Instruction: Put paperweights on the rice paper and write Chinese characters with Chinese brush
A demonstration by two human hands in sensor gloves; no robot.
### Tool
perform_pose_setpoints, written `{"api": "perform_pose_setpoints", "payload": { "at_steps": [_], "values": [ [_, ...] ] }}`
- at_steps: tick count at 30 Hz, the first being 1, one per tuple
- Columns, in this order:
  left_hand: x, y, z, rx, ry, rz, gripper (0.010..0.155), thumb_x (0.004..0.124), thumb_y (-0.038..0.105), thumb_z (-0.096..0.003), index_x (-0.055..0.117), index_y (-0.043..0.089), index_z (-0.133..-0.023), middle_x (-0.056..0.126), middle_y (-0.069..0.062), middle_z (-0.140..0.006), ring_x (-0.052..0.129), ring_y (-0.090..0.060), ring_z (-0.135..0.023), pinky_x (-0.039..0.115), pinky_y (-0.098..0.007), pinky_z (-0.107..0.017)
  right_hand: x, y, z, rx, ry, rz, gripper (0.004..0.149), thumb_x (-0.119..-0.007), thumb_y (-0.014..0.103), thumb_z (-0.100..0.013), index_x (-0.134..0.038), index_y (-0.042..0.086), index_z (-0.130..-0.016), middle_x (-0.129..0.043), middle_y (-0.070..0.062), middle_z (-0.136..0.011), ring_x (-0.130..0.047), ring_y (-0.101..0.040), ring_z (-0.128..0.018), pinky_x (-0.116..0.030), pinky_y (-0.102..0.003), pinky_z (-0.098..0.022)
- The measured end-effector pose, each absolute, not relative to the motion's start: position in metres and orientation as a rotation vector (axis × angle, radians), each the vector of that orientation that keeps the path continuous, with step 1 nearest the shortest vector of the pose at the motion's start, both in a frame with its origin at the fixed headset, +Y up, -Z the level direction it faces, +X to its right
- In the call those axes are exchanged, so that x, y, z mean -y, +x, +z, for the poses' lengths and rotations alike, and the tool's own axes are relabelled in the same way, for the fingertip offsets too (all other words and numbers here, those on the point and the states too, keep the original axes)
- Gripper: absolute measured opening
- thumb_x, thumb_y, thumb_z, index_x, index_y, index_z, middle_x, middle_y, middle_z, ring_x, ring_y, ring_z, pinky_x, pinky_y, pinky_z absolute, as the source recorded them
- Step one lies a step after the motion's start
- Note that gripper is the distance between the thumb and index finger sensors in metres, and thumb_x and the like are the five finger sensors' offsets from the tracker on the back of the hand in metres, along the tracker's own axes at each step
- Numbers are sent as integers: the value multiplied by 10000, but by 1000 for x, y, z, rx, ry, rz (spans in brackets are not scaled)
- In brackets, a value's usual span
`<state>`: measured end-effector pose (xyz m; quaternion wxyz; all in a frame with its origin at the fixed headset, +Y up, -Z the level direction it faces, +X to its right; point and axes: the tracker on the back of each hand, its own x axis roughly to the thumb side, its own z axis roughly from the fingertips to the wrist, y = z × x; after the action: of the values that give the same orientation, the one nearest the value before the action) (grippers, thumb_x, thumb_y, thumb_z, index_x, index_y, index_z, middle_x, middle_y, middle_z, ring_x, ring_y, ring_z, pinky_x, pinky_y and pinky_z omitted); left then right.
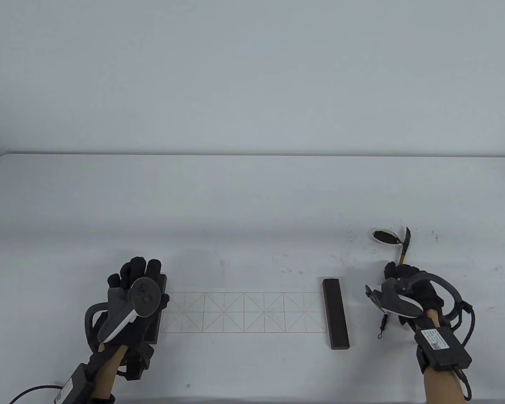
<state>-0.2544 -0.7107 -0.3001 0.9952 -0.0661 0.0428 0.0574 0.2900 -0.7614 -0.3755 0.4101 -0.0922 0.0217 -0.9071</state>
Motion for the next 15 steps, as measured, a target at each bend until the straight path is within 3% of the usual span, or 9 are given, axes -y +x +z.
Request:
{"api": "perform_pose_setpoints", "payload": {
  "at_steps": [15],
  "values": [
    [710, -256, -300, -92, -138, 123, 830, 598, 536, -523, 120, 391, -1186, 111, -46, -1285, 203, -333, -1234, 138, -497, -871, 751, 287, -371, -189, -223, -2235, 464, -722, 212, -523, -578, 188, -964, -827, -109, -851, -956, -215, -667, -853, -376, -491]
  ]
}}
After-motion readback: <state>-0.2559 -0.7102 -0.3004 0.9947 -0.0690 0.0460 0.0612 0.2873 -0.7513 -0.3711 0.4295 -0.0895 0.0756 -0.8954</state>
